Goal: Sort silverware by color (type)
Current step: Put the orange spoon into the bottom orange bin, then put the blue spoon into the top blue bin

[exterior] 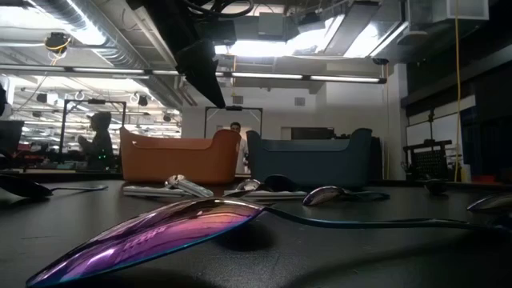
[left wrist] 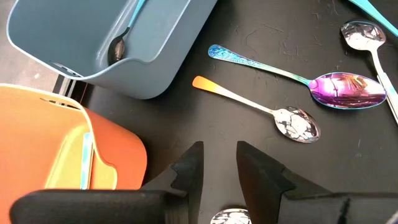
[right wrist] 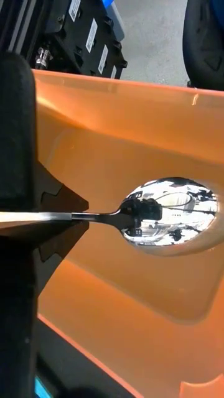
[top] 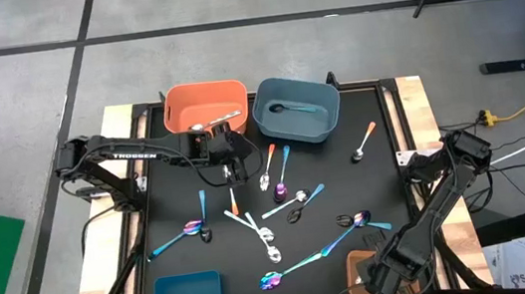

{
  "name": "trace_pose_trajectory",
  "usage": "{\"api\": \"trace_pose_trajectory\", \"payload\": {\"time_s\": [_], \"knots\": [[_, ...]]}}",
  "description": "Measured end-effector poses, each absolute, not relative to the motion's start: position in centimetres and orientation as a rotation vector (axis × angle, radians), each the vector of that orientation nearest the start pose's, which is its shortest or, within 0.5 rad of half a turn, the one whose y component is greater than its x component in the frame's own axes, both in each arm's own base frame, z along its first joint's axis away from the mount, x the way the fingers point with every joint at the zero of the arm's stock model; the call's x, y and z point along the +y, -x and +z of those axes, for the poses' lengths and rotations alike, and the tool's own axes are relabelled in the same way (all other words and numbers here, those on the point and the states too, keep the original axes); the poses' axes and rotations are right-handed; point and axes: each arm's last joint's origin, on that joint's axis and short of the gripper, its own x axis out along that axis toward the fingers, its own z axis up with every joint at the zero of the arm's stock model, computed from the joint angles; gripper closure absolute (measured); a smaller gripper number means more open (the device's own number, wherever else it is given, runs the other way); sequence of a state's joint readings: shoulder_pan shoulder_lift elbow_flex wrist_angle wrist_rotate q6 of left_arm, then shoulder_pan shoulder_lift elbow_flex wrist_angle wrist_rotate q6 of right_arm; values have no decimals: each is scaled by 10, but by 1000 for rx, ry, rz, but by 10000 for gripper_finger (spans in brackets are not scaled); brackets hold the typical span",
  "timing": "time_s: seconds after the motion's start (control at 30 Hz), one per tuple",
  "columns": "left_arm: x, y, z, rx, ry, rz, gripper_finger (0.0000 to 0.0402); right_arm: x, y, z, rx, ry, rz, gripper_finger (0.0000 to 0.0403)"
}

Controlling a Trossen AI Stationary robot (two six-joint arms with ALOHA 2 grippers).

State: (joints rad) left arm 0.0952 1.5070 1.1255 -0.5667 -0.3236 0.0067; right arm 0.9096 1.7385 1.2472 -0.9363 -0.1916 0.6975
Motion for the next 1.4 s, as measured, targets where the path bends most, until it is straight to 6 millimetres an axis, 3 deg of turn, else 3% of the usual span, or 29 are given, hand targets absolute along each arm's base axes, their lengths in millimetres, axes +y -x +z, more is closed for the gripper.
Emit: {"api": "trace_pose_trajectory", "payload": {"time_s": [0.43, 1.23, 1.4], "knots": [[38, -306, 254, 950, -115, 383, 311, 258, -193, 206, 1595, -11, 360, 299], [38, -306, 254, 950, -115, 383, 311, 257, -193, 207, 1600, -9, 358, 297], [38, -306, 254, 950, -115, 384, 311, 257, -193, 217, 1620, 3, 343, 297]]}}
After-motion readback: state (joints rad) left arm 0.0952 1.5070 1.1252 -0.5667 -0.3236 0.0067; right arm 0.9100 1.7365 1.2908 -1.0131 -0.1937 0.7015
